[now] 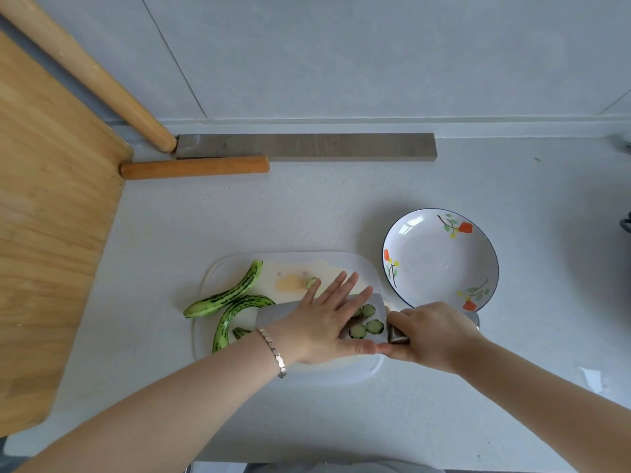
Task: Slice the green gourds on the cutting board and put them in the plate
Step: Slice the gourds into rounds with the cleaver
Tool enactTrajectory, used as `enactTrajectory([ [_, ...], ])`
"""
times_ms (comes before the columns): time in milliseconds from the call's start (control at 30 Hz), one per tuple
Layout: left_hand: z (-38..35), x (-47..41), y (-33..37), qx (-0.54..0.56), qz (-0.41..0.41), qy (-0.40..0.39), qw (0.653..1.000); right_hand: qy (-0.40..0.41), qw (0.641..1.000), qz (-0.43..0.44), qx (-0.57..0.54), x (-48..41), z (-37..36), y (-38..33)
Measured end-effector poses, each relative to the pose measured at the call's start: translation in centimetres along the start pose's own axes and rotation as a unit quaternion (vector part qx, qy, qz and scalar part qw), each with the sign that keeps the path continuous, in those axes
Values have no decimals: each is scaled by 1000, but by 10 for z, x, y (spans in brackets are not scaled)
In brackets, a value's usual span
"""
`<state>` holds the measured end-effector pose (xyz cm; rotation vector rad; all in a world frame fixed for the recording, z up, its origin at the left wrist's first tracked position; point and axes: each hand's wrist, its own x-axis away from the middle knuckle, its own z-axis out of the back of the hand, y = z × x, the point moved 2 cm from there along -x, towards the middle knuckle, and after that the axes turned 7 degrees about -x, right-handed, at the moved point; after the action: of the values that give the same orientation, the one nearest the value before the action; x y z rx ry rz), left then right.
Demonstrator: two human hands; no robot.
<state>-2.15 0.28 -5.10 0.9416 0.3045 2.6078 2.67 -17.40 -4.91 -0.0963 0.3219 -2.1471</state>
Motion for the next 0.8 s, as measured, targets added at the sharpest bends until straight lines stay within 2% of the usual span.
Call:
enactTrajectory([
  [133, -1, -9, -4, 11, 21, 25, 999, 6, 1000, 0, 1, 2, -5, 0],
  [367, -1, -28, -19, 23, 89, -2, 996, 15, 999, 35, 23, 1, -9, -17],
  [667, -7, -32, -46, 1, 175, 26, 984, -8, 1000, 21, 15, 13, -11, -13],
  [733, -4, -27, -50, 28, 155, 47, 986, -4, 1000, 15, 11, 16, -9, -11],
  [800, -1, -19, -48, 20, 98, 44, 994, -3, 1000, 6, 9, 16, -8, -10],
])
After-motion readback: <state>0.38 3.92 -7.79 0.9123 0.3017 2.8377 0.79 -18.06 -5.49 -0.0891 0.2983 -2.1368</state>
